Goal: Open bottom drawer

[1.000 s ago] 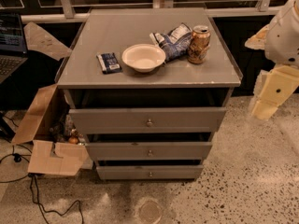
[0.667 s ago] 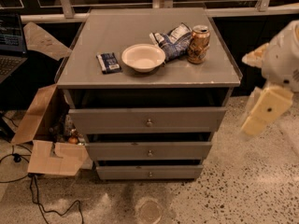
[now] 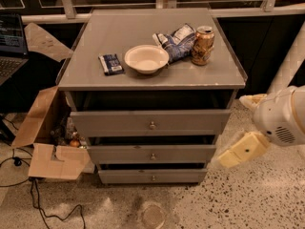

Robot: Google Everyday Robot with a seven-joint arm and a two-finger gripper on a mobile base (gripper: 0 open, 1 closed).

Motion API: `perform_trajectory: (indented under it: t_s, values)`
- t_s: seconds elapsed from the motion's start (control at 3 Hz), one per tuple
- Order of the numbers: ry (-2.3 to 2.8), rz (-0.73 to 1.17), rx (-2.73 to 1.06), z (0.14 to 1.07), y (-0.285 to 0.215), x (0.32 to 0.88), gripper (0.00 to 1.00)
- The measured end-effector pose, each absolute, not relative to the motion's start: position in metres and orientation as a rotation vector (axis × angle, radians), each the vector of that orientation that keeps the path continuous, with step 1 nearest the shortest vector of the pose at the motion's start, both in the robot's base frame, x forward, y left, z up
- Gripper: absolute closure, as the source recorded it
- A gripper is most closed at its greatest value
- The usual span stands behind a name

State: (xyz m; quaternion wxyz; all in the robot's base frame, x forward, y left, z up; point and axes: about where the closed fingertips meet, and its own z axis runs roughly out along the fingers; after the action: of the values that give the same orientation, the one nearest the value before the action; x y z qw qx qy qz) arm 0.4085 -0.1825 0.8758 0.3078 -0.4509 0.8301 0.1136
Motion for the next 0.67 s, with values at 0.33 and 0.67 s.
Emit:
perform_trajectory:
  t_s: [0.33, 0.67]
  values:
    - [2.143, 0.330, -1.064, 0.852, -0.169, 0.432, 0.00]
    - [2.096, 0.369, -0.993, 0.833, -0.156, 0.462, 0.00]
